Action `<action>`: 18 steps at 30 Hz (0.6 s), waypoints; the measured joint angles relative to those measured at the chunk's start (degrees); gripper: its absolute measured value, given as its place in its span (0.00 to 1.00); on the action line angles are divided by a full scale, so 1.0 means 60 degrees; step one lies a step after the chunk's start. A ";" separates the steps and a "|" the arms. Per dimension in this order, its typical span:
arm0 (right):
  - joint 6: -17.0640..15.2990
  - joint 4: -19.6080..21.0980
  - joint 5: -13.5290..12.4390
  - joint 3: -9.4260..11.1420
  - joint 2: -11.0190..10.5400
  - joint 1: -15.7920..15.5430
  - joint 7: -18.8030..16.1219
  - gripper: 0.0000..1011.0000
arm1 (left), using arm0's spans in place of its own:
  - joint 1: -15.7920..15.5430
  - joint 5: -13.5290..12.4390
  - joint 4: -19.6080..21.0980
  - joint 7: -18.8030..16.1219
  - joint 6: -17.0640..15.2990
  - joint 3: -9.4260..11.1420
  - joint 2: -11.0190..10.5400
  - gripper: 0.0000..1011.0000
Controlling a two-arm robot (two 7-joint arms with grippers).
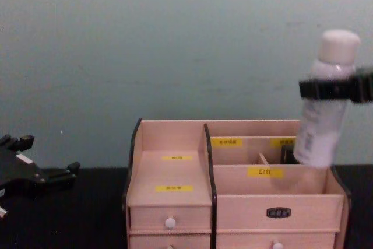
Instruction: Pick up the facial cleanser and watermelon frost from the table and place them into the tiered storage box.
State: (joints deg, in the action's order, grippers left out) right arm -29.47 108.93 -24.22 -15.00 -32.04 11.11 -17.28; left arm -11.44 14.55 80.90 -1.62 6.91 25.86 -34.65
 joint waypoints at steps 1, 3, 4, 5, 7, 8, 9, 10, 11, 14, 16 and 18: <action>-0.0013 -0.0090 0.0008 -0.0050 0.0029 0.0153 -0.0016 0.60 | 0.0001 0.0000 0.0000 0.0000 0.0000 0.0000 0.0000 0.99; -0.0024 -0.0439 0.0057 -0.0231 0.0159 0.0623 -0.0076 0.60 | 0.0001 0.0000 0.0000 0.0000 0.0000 0.0000 0.0000 0.99; -0.0024 -0.0555 0.0075 -0.0294 0.0206 0.0766 -0.0096 0.60 | 0.0001 0.0000 0.0000 0.0000 0.0000 0.0000 0.0000 0.99; -0.0023 -0.0648 0.0086 -0.0339 0.0244 0.0872 -0.0115 0.60 | 0.0001 0.0000 0.0000 0.0000 0.0000 0.0000 0.0000 0.99; -0.0006 -0.1024 0.0128 -0.0508 0.0401 0.1261 -0.0170 0.60 | 0.0001 0.0000 0.0000 0.0000 0.0000 0.0000 0.0000 0.99; 0.0000 -0.1154 0.0146 -0.0569 0.0454 0.1382 -0.0191 0.60 | 0.0001 0.0000 0.0000 0.0000 0.0000 0.0000 0.0000 0.99; 0.0026 -0.1415 0.0162 -0.0688 0.0576 0.1621 -0.0227 0.60 | 0.0001 0.0000 -0.0001 0.0000 0.0000 0.0000 0.0000 0.99; 0.0042 -0.1551 0.0176 -0.0739 0.0638 0.1736 -0.0239 0.60 | 0.0001 0.0000 0.0000 0.0000 0.0000 0.0000 0.0000 0.99; 0.0060 -0.1679 0.0192 -0.0792 0.0698 0.1838 -0.0255 0.60 | 0.0001 0.0000 -0.0001 0.0000 0.0000 0.0001 0.0000 0.99; 0.0132 -0.2200 0.0236 -0.0999 0.0919 0.2217 -0.0308 0.60 | 0.0001 0.0000 0.0000 0.0000 0.0000 0.0001 0.0000 0.99; 0.0172 -0.2533 0.0249 -0.1116 0.1062 0.2427 -0.0368 0.60 | 0.0001 0.0000 0.0000 0.0000 0.0000 -0.0001 0.0000 0.99; 0.0192 -0.2733 0.0251 -0.1178 0.1148 0.2545 -0.0389 0.60 | 0.0001 0.0000 0.0000 0.0000 0.0000 0.0000 0.0000 0.99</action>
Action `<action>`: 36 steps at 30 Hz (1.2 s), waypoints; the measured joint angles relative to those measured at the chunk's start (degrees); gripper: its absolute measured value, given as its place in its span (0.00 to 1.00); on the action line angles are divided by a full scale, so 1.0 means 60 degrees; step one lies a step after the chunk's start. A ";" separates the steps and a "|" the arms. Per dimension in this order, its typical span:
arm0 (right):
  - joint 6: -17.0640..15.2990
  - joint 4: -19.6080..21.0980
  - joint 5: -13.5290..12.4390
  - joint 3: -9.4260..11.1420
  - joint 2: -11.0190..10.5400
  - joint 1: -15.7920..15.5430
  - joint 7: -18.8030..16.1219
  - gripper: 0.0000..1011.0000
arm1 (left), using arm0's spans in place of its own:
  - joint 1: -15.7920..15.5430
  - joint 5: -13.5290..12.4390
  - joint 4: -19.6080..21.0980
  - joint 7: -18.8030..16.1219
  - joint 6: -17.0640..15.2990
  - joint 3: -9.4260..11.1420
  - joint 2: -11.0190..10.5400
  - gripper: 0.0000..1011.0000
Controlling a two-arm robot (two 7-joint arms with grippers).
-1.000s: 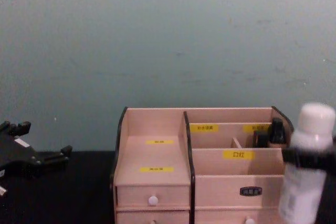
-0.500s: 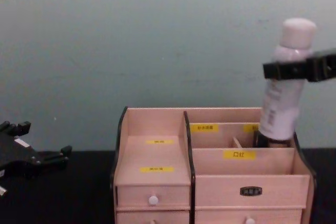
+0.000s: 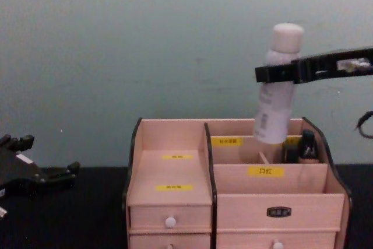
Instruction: Pick up the facial cleanser and watermelon frost from the table and place them into the tiered storage box.
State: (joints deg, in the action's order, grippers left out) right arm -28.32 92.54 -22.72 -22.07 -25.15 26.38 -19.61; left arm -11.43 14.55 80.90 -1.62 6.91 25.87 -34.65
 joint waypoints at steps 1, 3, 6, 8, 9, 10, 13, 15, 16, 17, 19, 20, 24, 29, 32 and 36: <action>0.0019 -0.0189 -0.0001 -0.0056 0.0081 0.0105 -0.0033 0.60 | -0.0001 0.0000 0.0000 0.0000 0.0000 -0.0001 0.0000 0.99; 0.0025 -0.0356 -0.0001 -0.0109 0.0150 0.0195 -0.0055 0.60 | 0.0000 0.0000 0.0000 0.0000 0.0000 0.0000 0.0000 0.99; 0.0043 -0.0654 -0.0005 -0.0211 0.0258 0.0357 -0.0110 0.60 | -0.0001 0.0000 0.0000 0.0000 0.0000 0.0000 0.0000 0.99; 0.0062 -0.0851 -0.0006 -0.0294 0.0335 0.0477 -0.0142 0.60 | -0.0001 0.0000 0.0000 0.0000 0.0000 0.0000 0.0000 0.99; 0.0069 -0.0916 -0.0004 -0.0319 0.0354 0.0515 -0.0156 0.60 | -0.0001 0.0000 0.0000 0.0000 0.0000 0.0000 0.0000 0.99; 0.0080 -0.0982 -0.0004 -0.0350 0.0373 0.0556 -0.0175 0.60 | -0.0001 0.0000 0.0000 0.0000 0.0000 0.0000 0.0001 0.99; 0.0128 -0.1287 0.0036 -0.0488 0.0470 0.0740 -0.0241 0.60 | 0.0000 0.0000 0.0000 0.0000 0.0000 0.0000 0.0000 0.99; 0.0149 -0.1408 0.0064 -0.0549 0.0516 0.0817 -0.0262 0.60 | 0.0000 0.0000 0.0000 0.0000 0.0000 0.0000 0.0000 0.99; 0.0160 -0.1458 0.0080 -0.0577 0.0537 0.0852 -0.0272 0.60 | -0.0001 0.0000 0.0000 0.0000 0.0000 0.0000 0.0000 0.99; 0.0170 -0.1516 0.0095 -0.0603 0.0561 0.0887 -0.0276 0.60 | -0.0001 0.0000 0.0000 0.0000 0.0000 0.0000 0.0000 0.99; 0.0189 -0.1693 0.0140 -0.0675 0.0630 0.0980 -0.0286 0.60 | -0.0001 0.0000 0.0000 0.0000 0.0001 -0.0001 0.0000 0.99; 0.0193 -0.1739 0.0153 -0.0693 0.0654 0.1007 -0.0288 0.60 | -0.0001 0.0000 0.0000 0.0000 0.0000 0.0000 0.0000 0.99; 0.0234 -0.2012 0.0214 -0.0763 0.0771 0.1142 -0.0305 0.60 | -0.0001 0.0000 0.0000 0.0000 0.0000 0.0000 0.0000 0.99; 0.0328 -0.2321 0.0274 -0.0799 0.0925 0.1277 -0.0312 0.60 | 0.0000 0.0000 0.0000 0.0000 0.0000 0.0000 0.0000 0.99; 0.0413 -0.2484 0.0303 -0.0799 0.1021 0.1336 -0.0308 0.60 | 0.0000 0.0000 0.0000 0.0000 0.0000 0.0000 0.0000 0.99; 0.0455 -0.2578 0.0334 -0.0806 0.1081 0.1360 -0.0307 0.60 | -0.0001 0.0000 0.0000 0.0000 0.0000 -0.0001 0.0000 0.99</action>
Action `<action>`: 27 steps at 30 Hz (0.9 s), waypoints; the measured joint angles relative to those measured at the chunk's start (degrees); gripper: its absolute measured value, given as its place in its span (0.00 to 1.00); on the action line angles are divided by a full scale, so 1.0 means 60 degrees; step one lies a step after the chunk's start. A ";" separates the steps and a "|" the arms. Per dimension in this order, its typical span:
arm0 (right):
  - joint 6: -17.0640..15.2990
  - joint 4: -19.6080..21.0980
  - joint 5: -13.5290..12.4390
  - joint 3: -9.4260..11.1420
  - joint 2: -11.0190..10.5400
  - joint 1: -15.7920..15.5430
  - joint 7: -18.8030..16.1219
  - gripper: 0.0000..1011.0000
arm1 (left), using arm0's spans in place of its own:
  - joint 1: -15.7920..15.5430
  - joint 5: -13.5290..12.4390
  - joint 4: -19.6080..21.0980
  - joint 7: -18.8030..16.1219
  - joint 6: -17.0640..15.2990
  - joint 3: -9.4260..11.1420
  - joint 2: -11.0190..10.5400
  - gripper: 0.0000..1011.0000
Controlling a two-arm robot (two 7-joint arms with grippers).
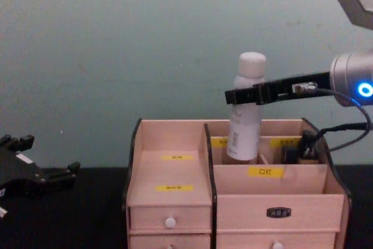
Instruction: Pick up the facial cleanser and watermelon frost from the table and place them into the tiered storage box.
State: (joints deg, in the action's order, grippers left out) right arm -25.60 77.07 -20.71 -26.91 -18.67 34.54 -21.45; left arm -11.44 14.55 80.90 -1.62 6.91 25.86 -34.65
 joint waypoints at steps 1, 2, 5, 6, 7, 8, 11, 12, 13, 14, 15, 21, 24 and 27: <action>0.0010 -0.0043 0.0012 -0.0008 0.0019 0.0002 -0.0001 0.60 | 0.0001 0.0000 0.0000 0.0000 0.0000 0.0001 0.0000 0.99; 0.0010 -0.0043 0.0012 -0.0008 0.0019 0.0002 -0.0001 0.60 | 0.0001 0.0000 0.0000 0.0000 0.0000 0.0001 0.0000 0.99; 0.0026 -0.0156 0.0059 -0.0034 0.0064 0.0026 -0.0012 0.60 | 0.0001 0.0000 0.0000 0.0000 0.0000 0.0001 0.0000 0.99; 0.0026 -0.0174 0.0074 -0.0043 0.0070 0.0027 -0.0015 0.60 | 0.0001 0.0000 0.0000 0.0000 0.0000 0.0001 0.0000 0.99; 0.0028 -0.0193 0.0089 -0.0052 0.0075 0.0029 -0.0018 0.60 | 0.0001 0.0000 0.0000 0.0000 0.0000 0.0001 0.0000 0.99; 0.0035 -0.0223 0.0125 -0.0070 0.0082 0.0031 -0.0022 0.60 | 0.0001 0.0000 0.0000 0.0000 0.0000 0.0001 0.0000 0.99; 0.0051 -0.0267 0.0193 -0.0096 0.0090 0.0031 -0.0027 0.60 | 0.0001 0.0000 0.0000 -0.0001 0.0000 0.0000 0.0000 0.99; 0.0063 -0.0276 0.0218 -0.0103 0.0092 0.0030 -0.0027 0.60 | 0.0000 0.0000 0.0000 0.0000 0.0000 0.0001 0.0000 0.99; 0.0084 -0.0294 0.0249 -0.0112 0.0100 0.0019 -0.0027 0.60 | 0.0001 0.0000 0.0000 0.0000 0.0000 0.0001 0.0000 0.99; 0.0091 -0.0302 0.0262 -0.0116 0.0107 0.0007 -0.0028 0.60 | 0.0000 0.0000 0.0000 0.0000 0.0000 0.0000 0.0000 0.99; 0.0100 -0.0310 0.0278 -0.0120 0.0114 -0.0008 -0.0027 0.60 | 0.0001 0.0000 0.0000 0.0000 0.0000 0.0001 0.0000 0.99; 0.0181 -0.0395 0.0381 -0.0121 0.0188 -0.0124 -0.0006 0.60 | 0.0001 0.0000 0.0000 0.0000 0.0000 0.0001 0.0000 0.99; 0.0244 -0.0448 0.0418 -0.0094 0.0232 -0.0192 0.0021 0.60 | 0.0001 0.0000 0.0000 0.0000 0.0000 0.0001 0.0000 0.99; 0.0316 -0.0503 0.0479 -0.0076 0.0269 -0.0268 0.0047 0.60 | 0.0001 0.0000 0.0000 0.0000 0.0000 0.0000 0.0000 0.99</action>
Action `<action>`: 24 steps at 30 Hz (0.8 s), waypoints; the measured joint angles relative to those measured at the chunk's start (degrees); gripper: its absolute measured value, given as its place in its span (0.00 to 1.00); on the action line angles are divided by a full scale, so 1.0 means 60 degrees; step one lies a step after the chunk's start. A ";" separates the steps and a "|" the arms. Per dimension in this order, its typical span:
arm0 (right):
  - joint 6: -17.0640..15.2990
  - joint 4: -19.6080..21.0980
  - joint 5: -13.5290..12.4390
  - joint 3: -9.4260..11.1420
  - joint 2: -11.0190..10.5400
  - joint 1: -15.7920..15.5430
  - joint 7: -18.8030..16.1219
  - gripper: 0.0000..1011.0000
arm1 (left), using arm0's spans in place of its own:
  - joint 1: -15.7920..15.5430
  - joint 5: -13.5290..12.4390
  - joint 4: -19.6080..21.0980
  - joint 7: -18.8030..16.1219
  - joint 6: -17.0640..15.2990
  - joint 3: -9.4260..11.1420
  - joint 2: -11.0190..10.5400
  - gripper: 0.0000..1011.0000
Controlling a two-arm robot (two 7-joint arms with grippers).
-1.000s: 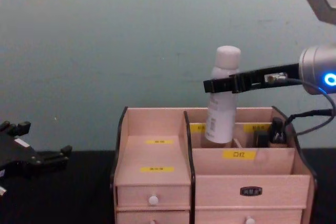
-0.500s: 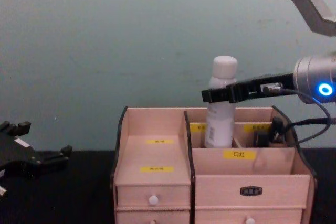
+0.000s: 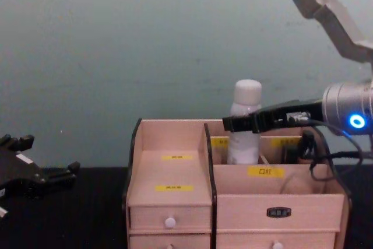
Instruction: Pick up the facial cleanser and watermelon frost from the table and place them into the tiered storage box.
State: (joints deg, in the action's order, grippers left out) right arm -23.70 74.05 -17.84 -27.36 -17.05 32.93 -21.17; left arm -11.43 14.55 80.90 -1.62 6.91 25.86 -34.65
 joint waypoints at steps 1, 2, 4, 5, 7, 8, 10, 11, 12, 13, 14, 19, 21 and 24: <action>0.0017 -0.0012 0.0019 0.0001 0.0007 -0.0013 0.0008 0.60 | 0.0000 0.0000 0.0000 0.0000 0.0000 0.0000 0.0000 0.99; 0.0039 -0.0029 0.0048 0.0002 0.0013 -0.0029 0.0022 0.60 | 0.0000 -0.0001 0.0000 0.0000 0.0000 0.0000 0.0000 0.99; 0.0093 -0.0079 0.0118 0.0009 0.0035 -0.0069 0.0056 0.60 | 0.0000 -0.0001 -0.0001 0.0000 0.0000 0.0000 0.0000 0.99; 0.0115 -0.0107 0.0161 0.0018 0.0053 -0.0091 0.0067 0.60 | 0.0000 0.0000 0.0000 0.0000 0.0000 0.0000 0.0000 0.99; 0.0133 -0.0135 0.0197 0.0029 0.0066 -0.0110 0.0073 0.60 | 0.0000 0.0000 0.0000 0.0000 0.0000 0.0000 0.0000 0.99; 0.0142 -0.0148 0.0213 0.0036 0.0074 -0.0120 0.0075 0.60 | 0.0000 -0.0001 0.0000 0.0000 0.0000 0.0000 0.0000 0.99; 0.0170 -0.0187 0.0265 0.0062 0.0100 -0.0147 0.0079 0.60 | 0.0000 -0.0001 0.0000 0.0000 0.0000 0.0000 0.0000 0.99; 0.0180 -0.0206 0.0290 0.0074 0.0118 -0.0161 0.0081 0.60 | 0.0000 0.0000 0.0000 0.0000 0.0000 0.0000 0.0001 0.99; 0.0186 -0.0217 0.0303 0.0082 0.0129 -0.0168 0.0084 0.60 | 0.0000 0.0000 -0.0001 0.0000 0.0000 0.0000 0.0000 0.99; 0.0190 -0.0228 0.0319 0.0093 0.0141 -0.0175 0.0087 0.60 | 0.0000 0.0000 0.0000 0.0000 0.0000 0.0000 0.0000 0.99; 0.0192 -0.0239 0.0332 0.0101 0.0151 -0.0182 0.0088 0.60 | 0.0000 0.0000 0.0000 0.0000 0.0000 0.0000 0.0000 0.99; 0.0196 -0.0258 0.0360 0.0118 0.0175 -0.0193 0.0088 0.60 | 0.0001 -0.0001 0.0000 0.0000 0.0000 0.0000 0.0000 0.99; 0.0196 -0.0258 0.0360 0.0118 0.0173 -0.0193 0.0089 0.60 | 0.0000 0.0000 0.0000 0.0000 0.0000 0.0000 0.0000 0.99; 0.0197 -0.0258 0.0360 0.0115 0.0167 -0.0193 0.0091 0.60 | 0.0000 0.0000 0.0000 0.0000 0.0000 0.0000 0.0000 0.99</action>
State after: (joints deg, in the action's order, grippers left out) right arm -22.52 72.50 -15.68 -26.67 -16.05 31.78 -20.62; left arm -11.43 14.55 80.90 -1.62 6.91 25.86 -34.65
